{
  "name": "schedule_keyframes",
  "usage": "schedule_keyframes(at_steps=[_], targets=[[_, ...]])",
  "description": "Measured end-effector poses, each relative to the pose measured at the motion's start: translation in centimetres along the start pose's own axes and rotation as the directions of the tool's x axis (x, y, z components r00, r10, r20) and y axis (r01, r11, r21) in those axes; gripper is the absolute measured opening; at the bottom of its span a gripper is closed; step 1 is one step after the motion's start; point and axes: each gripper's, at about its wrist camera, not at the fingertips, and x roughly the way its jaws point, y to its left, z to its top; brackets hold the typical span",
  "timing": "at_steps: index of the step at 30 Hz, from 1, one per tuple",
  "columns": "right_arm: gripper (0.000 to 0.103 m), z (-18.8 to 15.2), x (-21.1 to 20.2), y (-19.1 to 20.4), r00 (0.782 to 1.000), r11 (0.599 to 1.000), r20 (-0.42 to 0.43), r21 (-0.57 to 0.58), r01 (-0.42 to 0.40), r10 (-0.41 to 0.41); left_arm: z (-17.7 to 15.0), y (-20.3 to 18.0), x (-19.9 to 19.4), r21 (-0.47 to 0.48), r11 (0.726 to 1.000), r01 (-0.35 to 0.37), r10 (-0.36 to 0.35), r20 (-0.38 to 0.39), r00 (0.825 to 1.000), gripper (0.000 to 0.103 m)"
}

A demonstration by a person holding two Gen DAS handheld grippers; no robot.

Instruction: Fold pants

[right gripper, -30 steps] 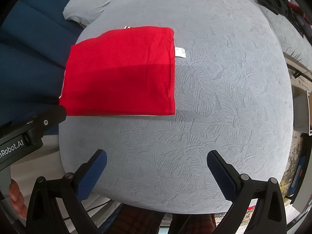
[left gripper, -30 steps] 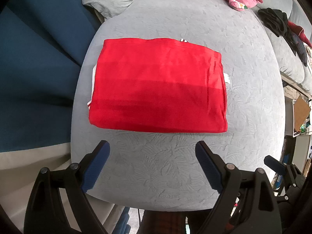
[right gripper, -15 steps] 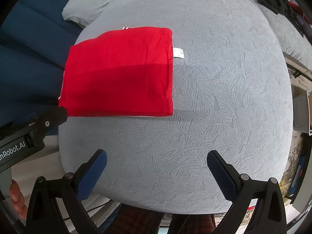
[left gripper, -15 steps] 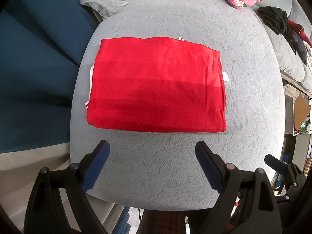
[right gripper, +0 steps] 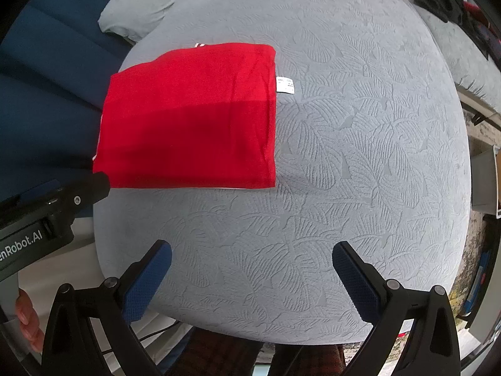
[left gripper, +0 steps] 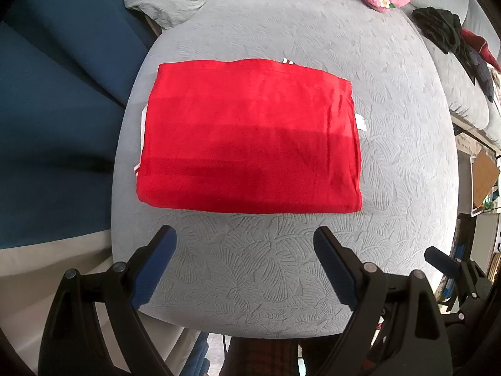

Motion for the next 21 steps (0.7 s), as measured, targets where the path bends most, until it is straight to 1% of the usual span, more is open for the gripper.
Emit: schedule_keyframes(at_steps=[21], targets=[[0.101, 0.12, 0.12, -0.11, 1.000, 1.000, -0.004, 0.001, -0.002, 0.002, 0.15, -0.17, 0.10, 0.006, 1.000, 0.005, -0.005, -0.006, 1.000, 0.087]])
